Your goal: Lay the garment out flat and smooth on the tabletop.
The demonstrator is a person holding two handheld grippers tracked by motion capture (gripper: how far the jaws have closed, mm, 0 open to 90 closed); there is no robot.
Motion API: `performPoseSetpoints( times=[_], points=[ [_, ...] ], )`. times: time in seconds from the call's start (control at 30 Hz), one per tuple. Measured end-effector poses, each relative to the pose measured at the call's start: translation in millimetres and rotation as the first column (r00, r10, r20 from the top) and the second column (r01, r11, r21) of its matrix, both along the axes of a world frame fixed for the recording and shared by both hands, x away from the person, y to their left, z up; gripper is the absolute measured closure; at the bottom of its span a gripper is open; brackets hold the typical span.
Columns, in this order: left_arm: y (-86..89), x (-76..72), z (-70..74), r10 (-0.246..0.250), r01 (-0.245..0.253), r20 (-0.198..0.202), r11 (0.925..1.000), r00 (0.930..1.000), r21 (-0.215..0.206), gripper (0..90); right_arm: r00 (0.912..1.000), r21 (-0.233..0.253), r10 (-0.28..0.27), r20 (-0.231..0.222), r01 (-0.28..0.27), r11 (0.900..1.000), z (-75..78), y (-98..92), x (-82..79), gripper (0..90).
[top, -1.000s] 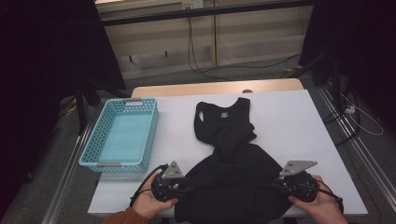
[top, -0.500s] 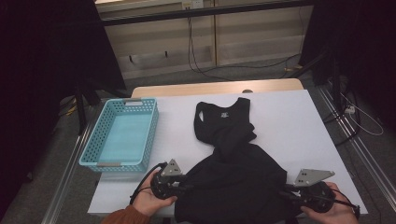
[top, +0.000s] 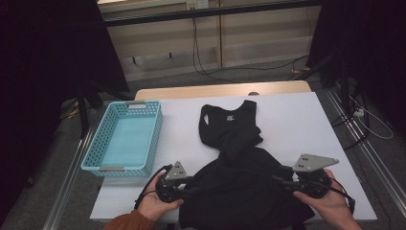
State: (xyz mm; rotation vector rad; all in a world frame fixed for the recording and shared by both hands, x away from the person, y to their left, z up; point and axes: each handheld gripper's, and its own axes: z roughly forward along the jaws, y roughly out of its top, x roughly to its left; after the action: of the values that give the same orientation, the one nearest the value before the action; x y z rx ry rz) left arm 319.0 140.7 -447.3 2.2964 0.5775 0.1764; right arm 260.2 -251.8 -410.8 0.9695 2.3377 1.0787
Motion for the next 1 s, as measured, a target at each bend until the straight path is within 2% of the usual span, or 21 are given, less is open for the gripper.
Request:
performPoseSetpoints(
  times=[0.07, 0.13, 0.2, 0.27, 0.3, 0.4, 0.47, 0.53, 0.57, 0.6, 0.63, 0.7, 0.87, 1.0],
  points=[
    [-1.7, 0.7, -1.0, 0.005, -0.005, 0.0, 1.0, 1.0, 0.001, 55.5, 0.9988, -0.018, 0.027, -0.041, -0.028, 0.999, -7.1, 7.1, 8.2, 61.5],
    [-3.7, 1.3, -2.0, 0.004, -0.005, 0.013, 0.9997, 0.9999, 0.023, 54.9, 0.995, -0.05, 0.044, -0.09, -0.049, 0.998, -18.7, 12.0, 15.4, 60.5],
    [-7.0, 1.0, -4.6, -0.004, 0.003, 0.025, 0.9991, 0.9997, 0.043, 48.9, 0.9898, -0.092, 0.051, -0.133, -0.064, 0.994, -31.2, 13.2, 19.3, 54.8],
    [-9.1, 0.2, -6.5, -0.011, 0.009, 0.037, 0.9984, 0.9993, 0.055, 47.5, 0.9843, -0.119, 0.056, -0.168, -0.077, 0.99, -38.2, 11.6, 19.9, 47.0],
    [-9.2, 0.8, -6.5, -0.015, 0.013, 0.034, 0.9983, 0.9993, 0.056, 47.5, 0.9849, -0.126, 0.05, -0.166, -0.071, 0.989, -40.6, 10.4, 19.3, 43.2],
    [-8.4, 1.4, -7.1, -0.019, 0.018, 0.028, 0.9987, 0.9994, 0.047, 51.2, 0.9823, -0.127, 0.045, -0.182, -0.068, 0.99, -40.7, 7.4, 17.1, 42.6],
    [-8.6, 1.1, -6.8, -0.026, 0.025, 0.023, 0.9988, 0.9994, 0.042, 63.0, 0.9805, -0.127, 0.042, -0.192, -0.067, 0.99, -40.3, 6.2, 16.1, 46.1],
    [-9.2, 0.5, -6.5, -0.033, 0.033, 0.005, 0.9988, 0.9995, 0.035, 75.4, 0.9778, -0.134, 0.049, -0.204, -0.078, 0.988, -38.4, 6.0, 13.5, 57.0],
    [-9.2, 0.6, -5.9, -0.028, 0.028, -0.003, 0.9989, 0.9996, 0.037, 80.4, 0.9779, -0.132, 0.055, -0.202, -0.083, 0.988, -38.0, 5.3, 11.8, 65.8],
    [-7.6, 2.3, -4.9, -0.026, 0.027, -0.029, 0.9992, 0.9993, 0.031, 84.5, 0.9778, -0.129, 0.06, -0.2, -0.087, 0.988, -37.7, 3.9, 9.5, 73.1],
    [-6.1, 3.5, -4.7, -0.026, 0.027, -0.043, 0.9993, 0.9987, 0.026, 86.5, 0.977, -0.125, 0.062, -0.204, -0.088, 0.988, -37.4, 2.3, 6.6, 78.3],
    [-4.5, 2.8, -4.4, -0.039, 0.04, -0.036, 0.9988, 0.9986, 0.029, 87.6, 0.9776, -0.128, 0.062, -0.201, -0.089, 0.988, -37.2, 0.6, 2.0, 81.1],
    [3.5, -0.7, -2.5, -0.042, 0.044, -0.068, 0.9988, 0.9968, 0.02, 88.2, 0.9718, -0.124, 0.087, -0.219, -0.116, 0.985, -36.0, -0.3, -9.4, 81.5],
    [10.3, -8.2, 0.9, -0.054, 0.056, -0.064, 0.9982, 0.9965, 0.023, 88.3, 0.9648, -0.104, 0.111, -0.238, -0.139, 0.985, -35.9, 0.3, -23.1, 81.4]
  ],
)
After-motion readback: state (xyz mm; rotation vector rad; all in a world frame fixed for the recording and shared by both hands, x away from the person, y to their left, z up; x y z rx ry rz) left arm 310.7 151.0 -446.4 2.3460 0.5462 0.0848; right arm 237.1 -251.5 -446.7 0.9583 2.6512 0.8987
